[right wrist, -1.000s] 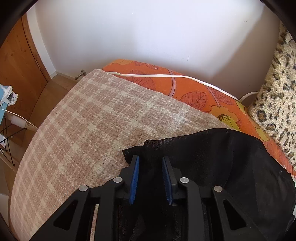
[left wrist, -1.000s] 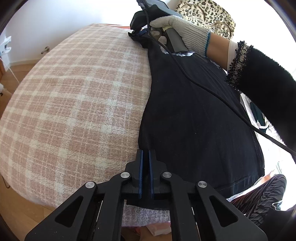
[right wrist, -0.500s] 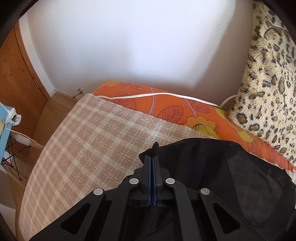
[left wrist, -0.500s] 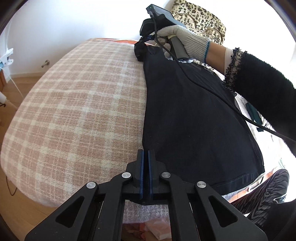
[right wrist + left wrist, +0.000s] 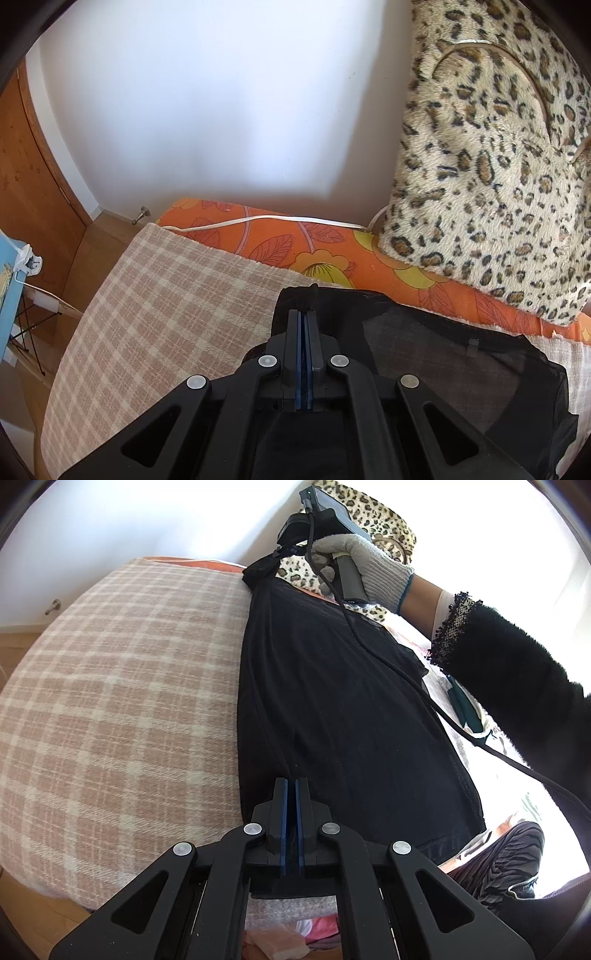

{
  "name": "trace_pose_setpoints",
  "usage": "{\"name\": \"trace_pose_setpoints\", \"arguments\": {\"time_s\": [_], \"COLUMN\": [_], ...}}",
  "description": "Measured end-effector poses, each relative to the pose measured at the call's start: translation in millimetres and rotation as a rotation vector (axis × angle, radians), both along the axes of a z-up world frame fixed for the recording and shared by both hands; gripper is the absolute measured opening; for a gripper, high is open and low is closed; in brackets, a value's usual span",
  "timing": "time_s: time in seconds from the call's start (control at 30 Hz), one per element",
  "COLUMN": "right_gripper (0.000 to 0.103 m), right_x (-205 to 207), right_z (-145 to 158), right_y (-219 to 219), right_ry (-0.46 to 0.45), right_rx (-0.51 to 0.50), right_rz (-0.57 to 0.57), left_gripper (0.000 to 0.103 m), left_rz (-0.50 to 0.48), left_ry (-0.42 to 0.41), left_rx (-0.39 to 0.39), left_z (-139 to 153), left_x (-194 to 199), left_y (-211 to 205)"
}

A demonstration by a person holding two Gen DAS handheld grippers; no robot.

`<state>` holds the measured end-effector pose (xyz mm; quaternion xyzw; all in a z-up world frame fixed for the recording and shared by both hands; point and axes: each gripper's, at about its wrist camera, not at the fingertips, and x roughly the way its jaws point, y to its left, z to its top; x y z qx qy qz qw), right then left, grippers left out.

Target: Fold small clothes

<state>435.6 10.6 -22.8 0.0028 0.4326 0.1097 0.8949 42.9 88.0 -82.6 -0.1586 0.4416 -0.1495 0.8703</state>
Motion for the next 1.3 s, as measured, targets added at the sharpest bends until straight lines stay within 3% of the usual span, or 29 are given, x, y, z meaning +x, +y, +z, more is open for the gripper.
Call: {"name": "trace_pose_setpoints", "arguments": {"time_s": [0.37, 0.63, 0.67, 0.73, 0.77, 0.87, 1.03, 1.13, 1.3], "right_gripper": [0.0, 0.0, 0.0, 0.0, 0.003, 0.035, 0.036, 0.04, 0.047], "right_x": [-9, -7, -6, -4, -3, -5, -34, -70, -161], "right_z": [-2, -34, -37, -44, -47, -50, -31, -15, -1], "right_y": [-74, -110, -110, -108, -106, -105, -112, -123, -130], "right_ry": [-0.019, 0.037, 0.044, 0.06, 0.073, 0.092, 0.054, 0.035, 0.044], "right_rx": [-0.057, -0.024, -0.024, -0.034, -0.042, -0.052, -0.081, -0.061, 0.058], "right_rz": [-0.109, -0.155, -0.15, -0.139, -0.132, -0.126, -0.113, -0.115, -0.021], "left_gripper": [0.002, 0.002, 0.003, 0.016, 0.017, 0.017, 0.017, 0.017, 0.017], "left_rz": [-0.192, -0.297, -0.307, -0.327, -0.342, -0.379, -0.298, -0.226, -0.182], "left_ry": [-0.021, 0.04, 0.053, 0.085, 0.093, 0.074, 0.009, 0.031, 0.074], "left_rx": [-0.01, 0.001, -0.002, -0.005, -0.015, -0.042, 0.001, 0.036, 0.064], "left_z": [8, -10, -12, -12, -12, -2, 9, 2, -9], "left_x": [13, 17, 17, 17, 14, 0, -19, -22, -25], "left_y": [-71, -105, -107, -112, -112, -102, -66, -47, -27]}}
